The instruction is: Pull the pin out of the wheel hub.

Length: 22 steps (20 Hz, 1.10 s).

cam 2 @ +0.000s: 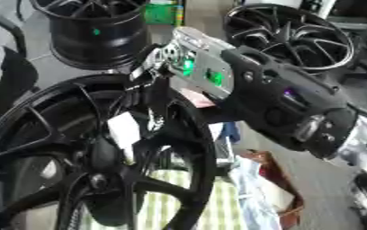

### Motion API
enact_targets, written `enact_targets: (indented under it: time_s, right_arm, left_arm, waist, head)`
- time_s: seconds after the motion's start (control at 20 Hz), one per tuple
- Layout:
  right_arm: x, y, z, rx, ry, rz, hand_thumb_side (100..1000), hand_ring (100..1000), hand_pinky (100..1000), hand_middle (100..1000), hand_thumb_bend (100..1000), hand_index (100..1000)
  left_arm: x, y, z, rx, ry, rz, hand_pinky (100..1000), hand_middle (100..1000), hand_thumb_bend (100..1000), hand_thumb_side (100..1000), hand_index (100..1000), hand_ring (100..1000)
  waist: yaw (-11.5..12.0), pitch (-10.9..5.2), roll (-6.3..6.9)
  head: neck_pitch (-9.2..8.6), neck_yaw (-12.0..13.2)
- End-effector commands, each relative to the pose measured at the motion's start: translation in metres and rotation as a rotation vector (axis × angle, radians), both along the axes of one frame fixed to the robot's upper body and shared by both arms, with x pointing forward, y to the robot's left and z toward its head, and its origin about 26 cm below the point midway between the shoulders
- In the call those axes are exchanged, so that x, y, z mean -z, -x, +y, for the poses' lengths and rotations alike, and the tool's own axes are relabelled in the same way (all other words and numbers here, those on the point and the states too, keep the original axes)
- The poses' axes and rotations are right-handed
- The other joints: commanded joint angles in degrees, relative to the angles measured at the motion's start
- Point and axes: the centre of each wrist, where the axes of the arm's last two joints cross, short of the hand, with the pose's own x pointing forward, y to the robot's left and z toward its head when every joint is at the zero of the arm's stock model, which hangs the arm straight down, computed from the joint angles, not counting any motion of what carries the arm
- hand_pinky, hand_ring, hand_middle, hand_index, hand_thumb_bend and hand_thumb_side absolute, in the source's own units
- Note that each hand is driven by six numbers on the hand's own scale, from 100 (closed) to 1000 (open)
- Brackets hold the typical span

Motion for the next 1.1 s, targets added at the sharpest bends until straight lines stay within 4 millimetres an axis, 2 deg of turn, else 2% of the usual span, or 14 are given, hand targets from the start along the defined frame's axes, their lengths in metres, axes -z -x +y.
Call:
enact_targets:
  time_s: [0.05,0.6,1.1]
  right_arm:
    - [-0.011,0.000,0.000,-0.002,-0.013,-0.010,128,886,850,861,508,870]
    - [-0.016,0.017,0.013,-0.041,-0.029,0.013,129,884,850,859,513,870]
    - [-0.008,0.009,0.011,-0.035,-0.038,0.039,119,873,841,821,493,848]
  left_arm:
    - [-0.010,0.002,0.001,-0.003,-0.011,-0.032,819,704,226,541,795,799]
    - [-0.009,0.002,0.002,-0.003,-0.009,-0.026,820,705,220,544,796,800]
    - [-0.008,0.002,0.001,-0.002,0.002,-0.026,821,704,218,548,795,800]
  waist:
    - [0.05,-0.79,0.43]
    - [0.32,-0.81,0.11]
    - [0.91,-0.51,0.00]
  head:
    - [-0.63,-0.22]
    - [-0.72,-0.23]
    - [-0.94,-0.23]
